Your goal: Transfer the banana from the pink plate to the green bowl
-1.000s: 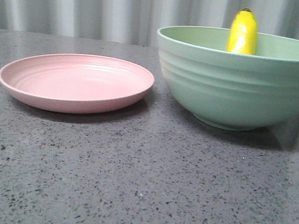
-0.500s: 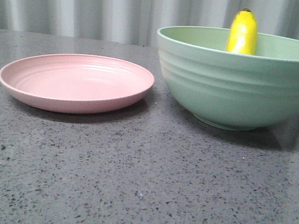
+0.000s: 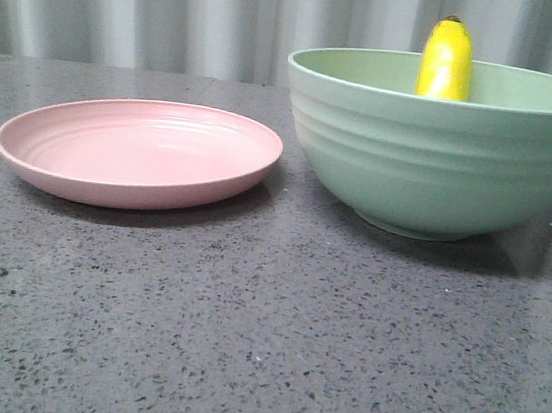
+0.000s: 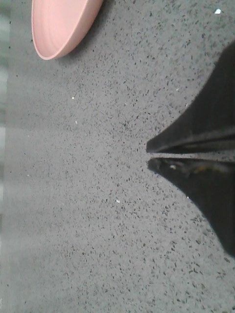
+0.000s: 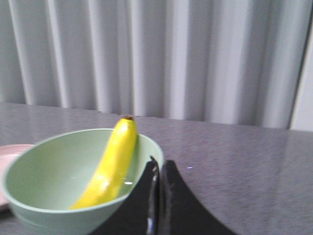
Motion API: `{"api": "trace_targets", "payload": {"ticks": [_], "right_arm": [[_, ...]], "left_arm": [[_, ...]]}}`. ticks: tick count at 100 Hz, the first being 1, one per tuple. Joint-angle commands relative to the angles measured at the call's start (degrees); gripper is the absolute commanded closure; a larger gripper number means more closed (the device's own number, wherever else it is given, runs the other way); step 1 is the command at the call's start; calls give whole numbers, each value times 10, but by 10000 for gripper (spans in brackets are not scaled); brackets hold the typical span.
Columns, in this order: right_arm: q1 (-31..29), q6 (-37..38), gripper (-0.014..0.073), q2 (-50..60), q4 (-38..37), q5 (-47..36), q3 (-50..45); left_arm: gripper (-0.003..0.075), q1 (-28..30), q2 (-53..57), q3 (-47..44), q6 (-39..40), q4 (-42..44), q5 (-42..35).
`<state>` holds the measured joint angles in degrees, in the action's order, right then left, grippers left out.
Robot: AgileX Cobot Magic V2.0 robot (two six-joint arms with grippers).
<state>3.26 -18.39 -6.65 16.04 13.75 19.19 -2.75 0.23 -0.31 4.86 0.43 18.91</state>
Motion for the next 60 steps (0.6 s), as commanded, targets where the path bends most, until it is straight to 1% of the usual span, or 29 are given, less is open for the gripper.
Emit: {"api": "trace_targets", "payload": {"ticks": [1, 8, 14, 19, 25, 29, 40, 60], "right_arm": [[-2, -1, 661, -5, -62, -90, -14], [-3, 38, 661, -5, -78, -151, -54], [-7, 99, 661, -5, -92, -198, -94], [-15, 160, 661, -5, -126, -240, -126], [-26, 229, 661, -5, -160, -272, -157], [-35, 249, 661, 0, -171, -278, -176], [-54, 276, 661, 26, -171, -279, -213], [-73, 280, 661, 74, -174, -117, -212]], "left_arm": [[741, 1, 16, -5, 5, -4, -32], [741, 1, 16, -5, 5, -4, -32], [741, 1, 16, -5, 5, -4, -32], [741, 1, 16, -5, 5, -4, -32], [741, 1, 16, -5, 5, -4, -32], [741, 1, 16, -5, 5, -4, -32], [741, 1, 16, -5, 5, -4, -32], [741, 1, 16, -5, 5, -4, -32]]}}
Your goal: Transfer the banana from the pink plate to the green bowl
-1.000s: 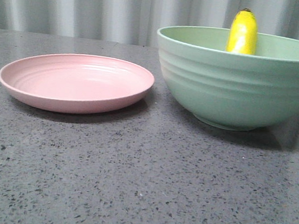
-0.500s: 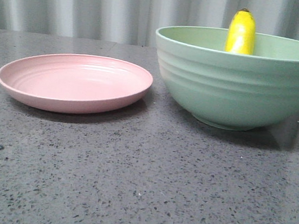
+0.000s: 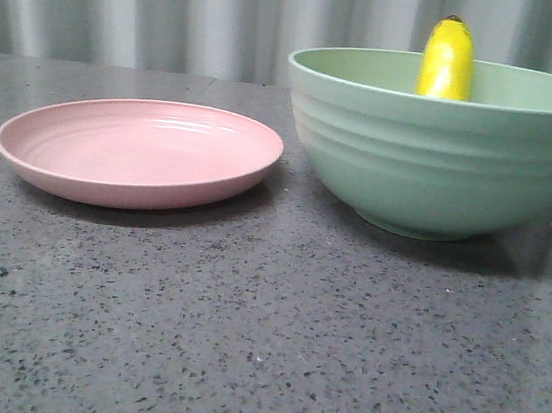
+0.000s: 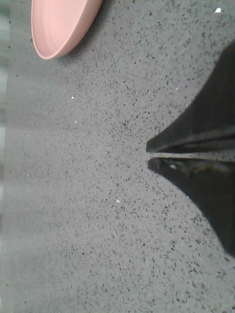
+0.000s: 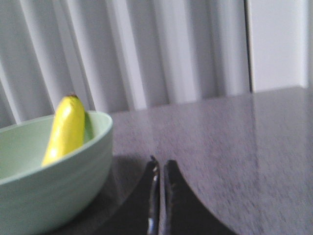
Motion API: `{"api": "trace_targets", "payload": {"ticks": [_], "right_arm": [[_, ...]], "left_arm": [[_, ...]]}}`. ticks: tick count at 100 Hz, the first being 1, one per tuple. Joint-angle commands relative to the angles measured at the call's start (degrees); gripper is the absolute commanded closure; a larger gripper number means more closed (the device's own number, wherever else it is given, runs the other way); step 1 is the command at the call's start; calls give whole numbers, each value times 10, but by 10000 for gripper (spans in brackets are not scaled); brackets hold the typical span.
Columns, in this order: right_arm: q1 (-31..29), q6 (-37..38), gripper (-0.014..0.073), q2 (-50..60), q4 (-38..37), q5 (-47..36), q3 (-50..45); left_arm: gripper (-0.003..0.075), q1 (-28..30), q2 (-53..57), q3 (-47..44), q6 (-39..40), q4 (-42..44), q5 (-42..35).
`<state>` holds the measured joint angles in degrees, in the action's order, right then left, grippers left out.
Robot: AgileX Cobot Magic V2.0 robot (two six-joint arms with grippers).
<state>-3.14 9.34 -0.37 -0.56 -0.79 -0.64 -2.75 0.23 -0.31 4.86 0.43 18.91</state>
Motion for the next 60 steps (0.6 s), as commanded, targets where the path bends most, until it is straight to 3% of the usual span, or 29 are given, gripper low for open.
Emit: {"api": "trace_targets", "payload": {"ticks": [1, 25, 60], "right_arm": [[-10, 3, 661, 14, -8, 41, -13], [-11, 3, 661, 21, -8, 185, -13], [-11, 3, 661, 21, -8, 185, -13]], "left_arm": [[741, 1, 16, -5, 5, -4, -32], [741, 1, 16, -5, 5, -4, -32], [741, 1, 16, -5, 5, -4, -32]]}}
